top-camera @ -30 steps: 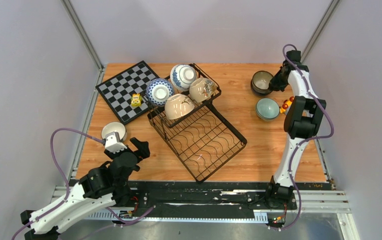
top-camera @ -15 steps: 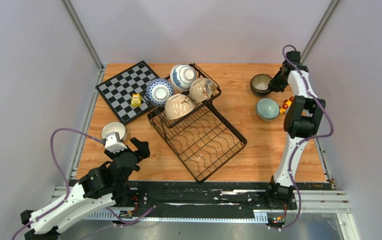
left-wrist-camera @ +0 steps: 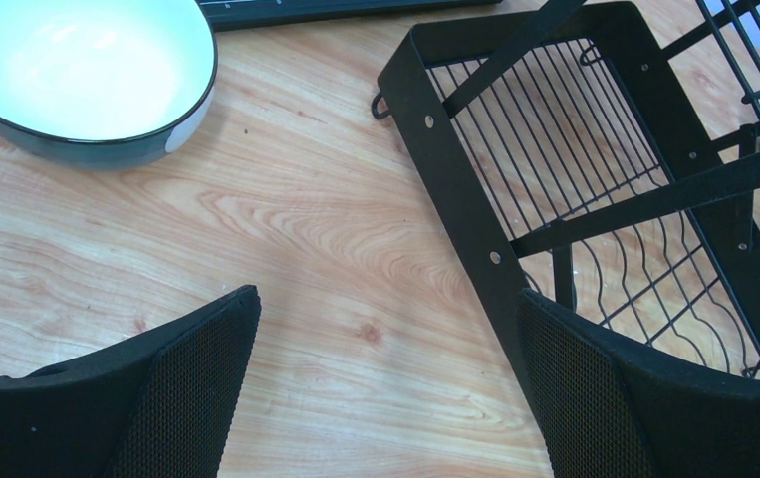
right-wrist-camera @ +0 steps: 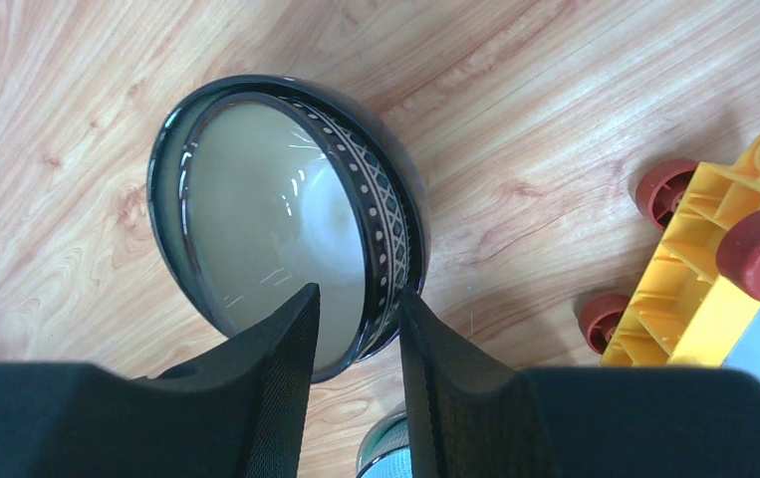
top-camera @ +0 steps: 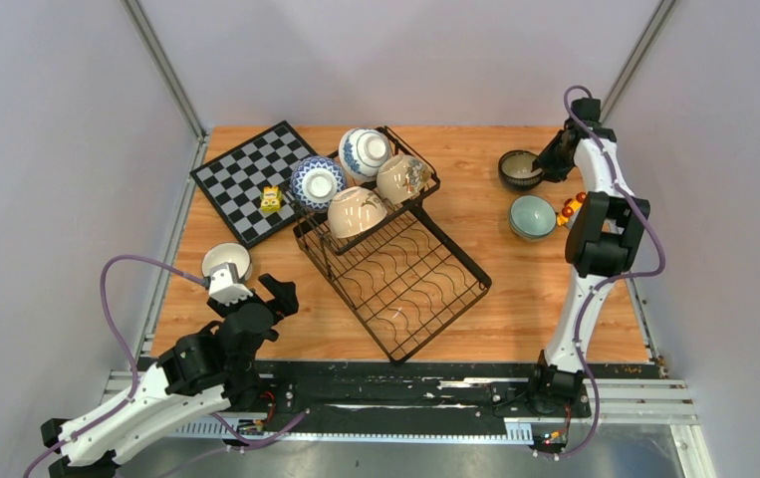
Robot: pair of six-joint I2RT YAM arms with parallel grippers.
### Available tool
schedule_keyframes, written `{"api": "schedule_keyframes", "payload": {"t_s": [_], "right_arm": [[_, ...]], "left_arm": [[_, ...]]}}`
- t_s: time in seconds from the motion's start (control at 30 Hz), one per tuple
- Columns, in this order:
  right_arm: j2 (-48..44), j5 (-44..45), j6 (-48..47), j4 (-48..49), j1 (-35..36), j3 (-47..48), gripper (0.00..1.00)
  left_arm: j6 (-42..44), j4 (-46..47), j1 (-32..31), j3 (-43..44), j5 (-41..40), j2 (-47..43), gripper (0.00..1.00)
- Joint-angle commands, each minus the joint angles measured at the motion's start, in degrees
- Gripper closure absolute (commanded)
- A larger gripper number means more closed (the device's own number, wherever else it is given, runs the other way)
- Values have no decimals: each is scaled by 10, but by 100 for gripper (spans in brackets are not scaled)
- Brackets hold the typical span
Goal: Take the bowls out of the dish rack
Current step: Place the bowl with the bowl.
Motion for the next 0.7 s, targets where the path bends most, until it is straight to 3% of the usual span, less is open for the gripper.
{"api": "schedule_keyframes", "payload": {"t_s": [0.0,0.57,0.67], "right_arm": [[-46,-2,-9,-7,-10,-7,61],[-48,7,-27,-13,-14,-41,69],[-45,8,-28,-14,-14,-38,76]], "left_arm": [[-10,-1,-3,-5,-11,-6,0],[-12,-1,-3,-4,-6,-11,0],[-12,-2,-3,-4,-7,-10,0]]}}
